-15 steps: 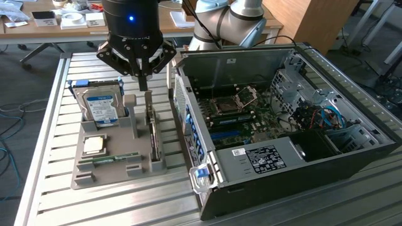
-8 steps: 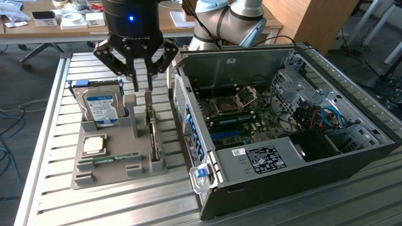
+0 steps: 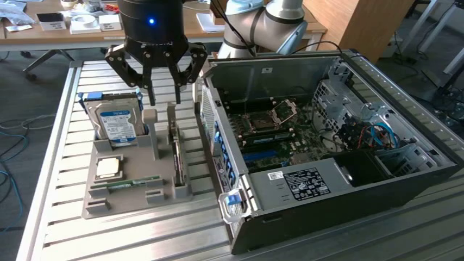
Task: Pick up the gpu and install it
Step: 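Pick up the gpu and move the gpu toward the slot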
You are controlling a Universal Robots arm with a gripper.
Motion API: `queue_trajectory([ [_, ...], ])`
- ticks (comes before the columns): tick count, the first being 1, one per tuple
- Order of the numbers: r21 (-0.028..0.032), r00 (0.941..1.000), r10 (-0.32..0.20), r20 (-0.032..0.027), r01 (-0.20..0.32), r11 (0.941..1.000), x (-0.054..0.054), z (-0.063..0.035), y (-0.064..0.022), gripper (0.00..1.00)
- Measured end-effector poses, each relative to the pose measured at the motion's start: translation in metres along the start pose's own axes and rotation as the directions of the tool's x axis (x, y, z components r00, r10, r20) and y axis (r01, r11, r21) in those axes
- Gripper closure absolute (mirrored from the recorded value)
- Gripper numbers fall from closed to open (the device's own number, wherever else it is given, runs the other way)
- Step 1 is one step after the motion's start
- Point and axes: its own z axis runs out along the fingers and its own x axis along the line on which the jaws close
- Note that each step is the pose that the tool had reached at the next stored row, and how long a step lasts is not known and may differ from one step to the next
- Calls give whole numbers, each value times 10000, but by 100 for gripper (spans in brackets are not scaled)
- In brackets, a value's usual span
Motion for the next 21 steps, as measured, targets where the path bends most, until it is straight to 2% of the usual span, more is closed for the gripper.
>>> queue_trajectory([
  [21,0,10000,0,0,0,10000,1,54,-2,53],
])
